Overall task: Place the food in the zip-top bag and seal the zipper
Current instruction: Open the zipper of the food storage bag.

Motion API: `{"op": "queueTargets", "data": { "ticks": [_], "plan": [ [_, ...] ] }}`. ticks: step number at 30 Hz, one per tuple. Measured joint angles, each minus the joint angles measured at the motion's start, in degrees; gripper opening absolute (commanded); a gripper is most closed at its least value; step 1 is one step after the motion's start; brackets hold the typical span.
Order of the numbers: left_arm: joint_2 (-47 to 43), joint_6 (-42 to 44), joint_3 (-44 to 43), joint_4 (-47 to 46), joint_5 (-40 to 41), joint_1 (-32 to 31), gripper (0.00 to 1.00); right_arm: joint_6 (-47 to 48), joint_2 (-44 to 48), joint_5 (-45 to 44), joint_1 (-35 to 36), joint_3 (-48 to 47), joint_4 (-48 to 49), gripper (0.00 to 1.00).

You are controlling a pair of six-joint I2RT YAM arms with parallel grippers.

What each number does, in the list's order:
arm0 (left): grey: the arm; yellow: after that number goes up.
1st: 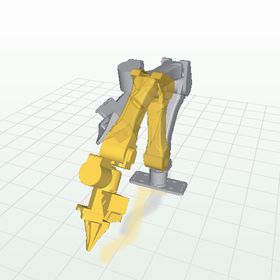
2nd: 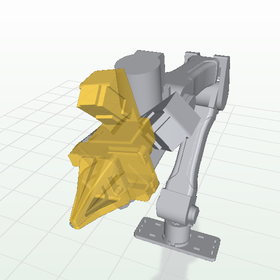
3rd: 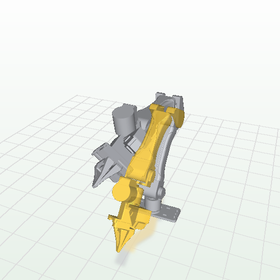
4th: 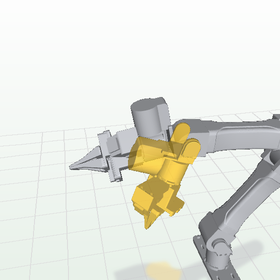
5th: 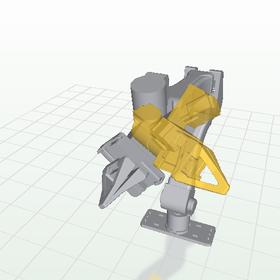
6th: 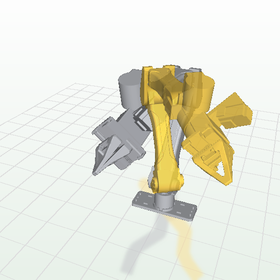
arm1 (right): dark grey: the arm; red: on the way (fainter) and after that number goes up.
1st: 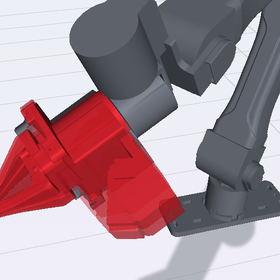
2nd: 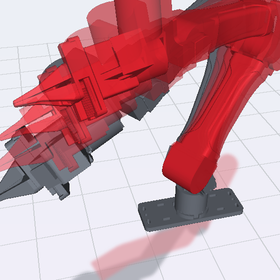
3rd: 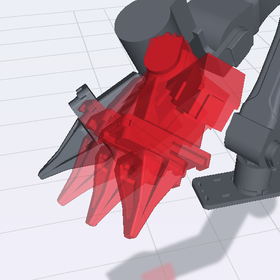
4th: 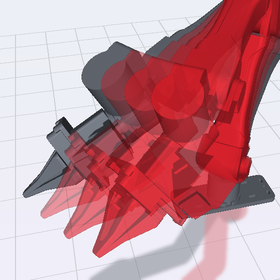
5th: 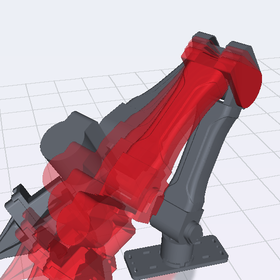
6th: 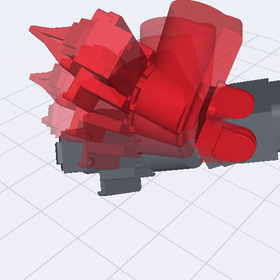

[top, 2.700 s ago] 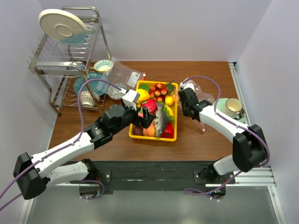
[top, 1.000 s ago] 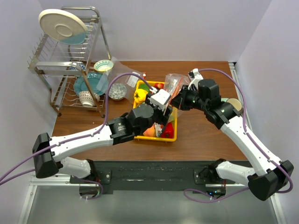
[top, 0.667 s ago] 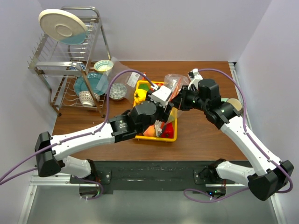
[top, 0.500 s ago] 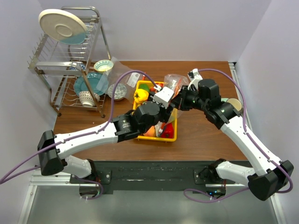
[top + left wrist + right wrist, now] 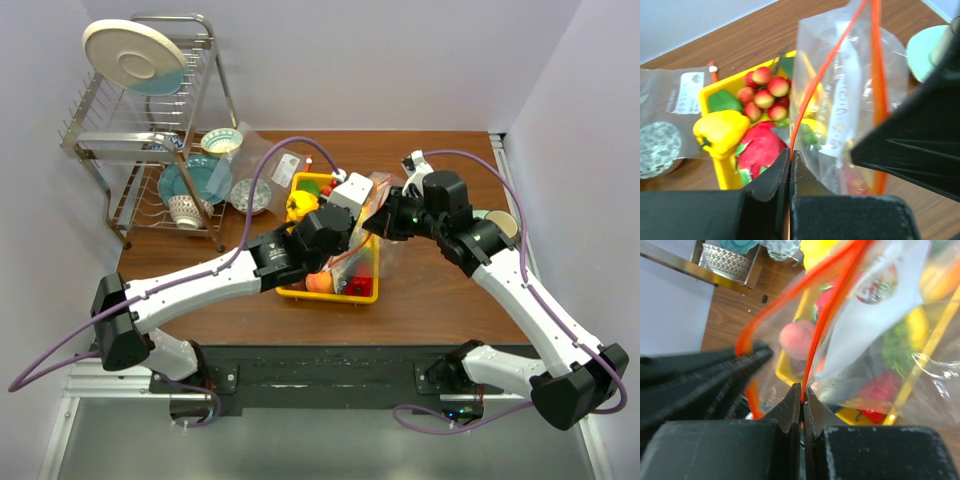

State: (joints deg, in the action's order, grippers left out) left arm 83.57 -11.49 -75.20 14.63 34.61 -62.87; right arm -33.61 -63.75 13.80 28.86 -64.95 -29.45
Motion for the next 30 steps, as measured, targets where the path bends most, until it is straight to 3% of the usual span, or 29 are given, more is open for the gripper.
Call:
{"op": "queueTargets", "data": {
  "ticks": [5,11,24,27,30],
  "plan": [
    [-0.28,-0.04,-2.34,4.94,1.99,1.86,0.00,0.17,-1.25,0.85,0.00,-0.15,0.20,0.00],
    [-3.50,-0.11,-5.70,13.66,4.55,1.99,0.00,-3.76,-8.90,8.68,1.11,-2.01,7.08,0.00],
    [-15.63,-5.14,-15.52,40.44,12.46,2.01,0.00,-16.28,-33.57,20.33,16.50,-16.55,26.43,0.00],
    [-18.67,-6.05,-11.72,40.94,12.68,2.01,0.00,-17.00,-35.54,20.46,17.51,-16.50,27.47,0.00],
    [-21.40,-7.45,-1.49,37.46,11.30,2.05,0.00,-16.09,-36.04,19.78,17.33,-15.17,26.88,0.00]
  ]
}}
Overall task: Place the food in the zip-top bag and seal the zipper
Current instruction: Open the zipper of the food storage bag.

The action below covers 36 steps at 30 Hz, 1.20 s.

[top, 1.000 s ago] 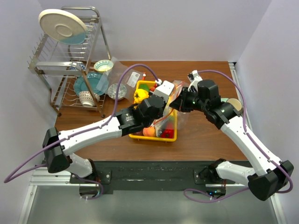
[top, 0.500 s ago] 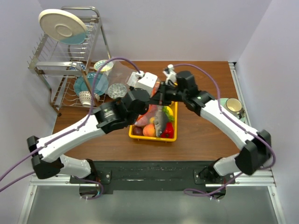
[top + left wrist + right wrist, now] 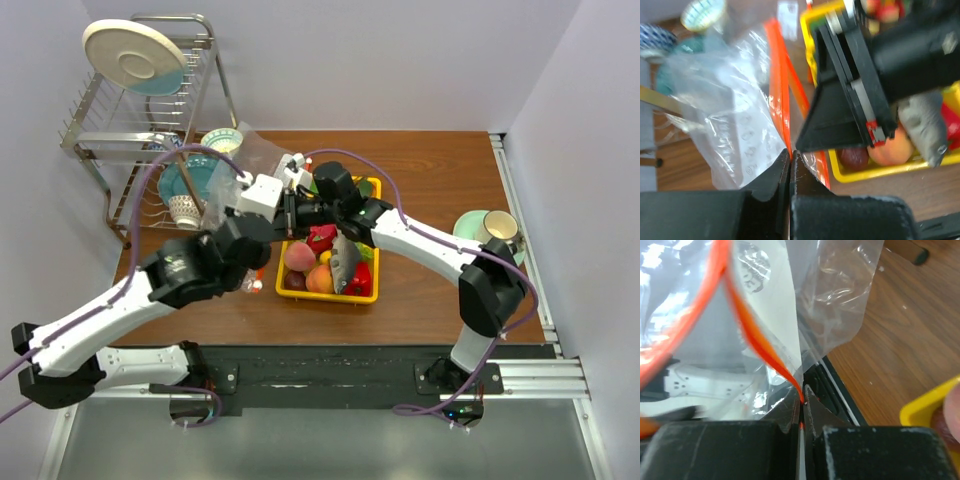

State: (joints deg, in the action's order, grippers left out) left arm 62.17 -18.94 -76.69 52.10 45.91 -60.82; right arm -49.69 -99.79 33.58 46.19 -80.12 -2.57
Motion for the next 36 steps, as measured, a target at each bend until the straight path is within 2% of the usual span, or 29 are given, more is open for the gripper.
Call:
{"op": "queueTargets", "data": {
  "ticks": [4,8,12,18,25,27,29,32,36],
  "plan": [
    [1.53,-2.64,13.18,-6.82,-2.78,0.00,0.00,3.32,0.15,-2.91,-0.15,3.28,-3.37,0.00],
    [6.05,-5.44,20.90,-12.02,-4.28,0.00,0.00,7.98,1.22,-9.27,-0.20,6.56,-10.80,0.00],
    [6.36,-6.23,22.25,-16.96,-5.49,0.57,0.00,12.92,4.46,-16.74,-0.17,6.64,-18.40,0.00],
    [4.57,-6.10,22.95,-26.14,-12.22,7.15,0.00,18.75,11.37,-27.17,-0.70,6.34,-27.10,0.00],
    [4.46,-4.42,20.92,-26.40,-13.11,8.22,0.00,21.16,13.66,-31.28,-1.66,9.31,-29.22,0.00],
    [4.46,-4.02,19.32,-25.57,-12.37,8.46,0.00,21.29,13.81,-31.89,-1.68,10.38,-29.49,0.16],
    [4.46,-4.02,17.92,-24.24,-11.61,9.14,0.00,21.35,14.56,-32.68,-1.68,11.43,-29.42,0.46],
    [4.28,-4.00,17.31,-22.60,-10.73,10.14,0.00,21.73,17.53,-32.87,-1.68,13.20,-29.09,0.58],
    [4.07,-3.78,17.31,-20.70,-10.71,10.51,0.00,22.32,22.53,-32.41,-1.68,14.05,-28.61,0.61]
  ]
}}
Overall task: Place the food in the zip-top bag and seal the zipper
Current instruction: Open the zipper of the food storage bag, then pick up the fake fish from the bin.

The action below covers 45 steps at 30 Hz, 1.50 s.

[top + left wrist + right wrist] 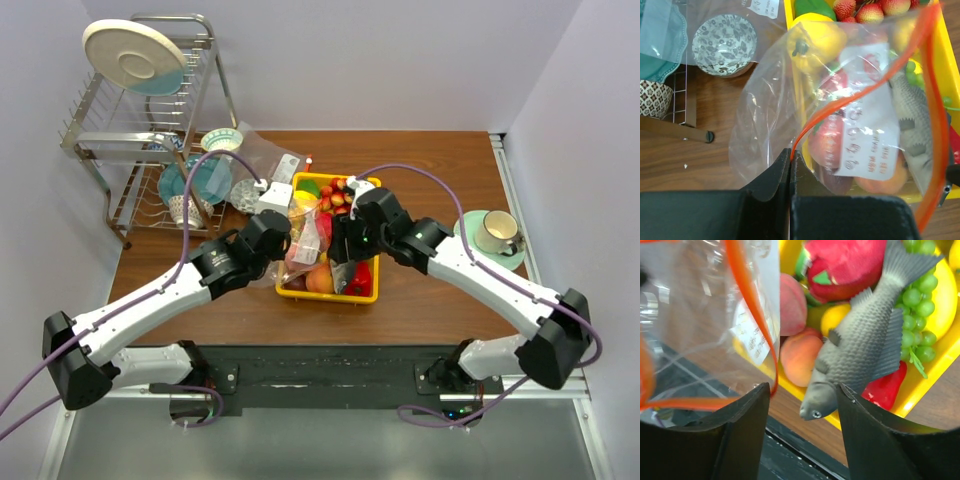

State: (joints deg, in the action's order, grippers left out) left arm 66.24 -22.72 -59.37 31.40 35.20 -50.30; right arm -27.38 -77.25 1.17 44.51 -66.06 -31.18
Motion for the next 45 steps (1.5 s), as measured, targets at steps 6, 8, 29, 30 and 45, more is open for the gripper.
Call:
{"op": "queueTargets", "data": {
  "ticks": [6,8,29,30,45],
  "plan": [
    [-0.02,1.31,-1.09,2.80,0.70,0.00,0.00,0.28,6.19,1.16,0.00,0.70,0.31,0.78],
    [-0.02,1.40,-2.23,4.39,1.75,0.00,0.00,0.39,8.39,0.94,0.00,1.86,0.24,0.82],
    [-2.27,3.43,-2.95,5.95,-1.88,0.00,0.00,-0.04,-5.99,-3.43,0.02,8.28,2.25,0.88],
    [-2.43,3.43,-2.82,5.86,-2.14,0.00,0.00,0.00,-6.69,-3.58,0.07,8.26,2.58,0.84],
    [-2.71,3.85,-0.61,3.43,-5.79,0.00,0.00,1.79,4.61,-1.20,0.11,8.35,1.29,0.42]
  ]
}}
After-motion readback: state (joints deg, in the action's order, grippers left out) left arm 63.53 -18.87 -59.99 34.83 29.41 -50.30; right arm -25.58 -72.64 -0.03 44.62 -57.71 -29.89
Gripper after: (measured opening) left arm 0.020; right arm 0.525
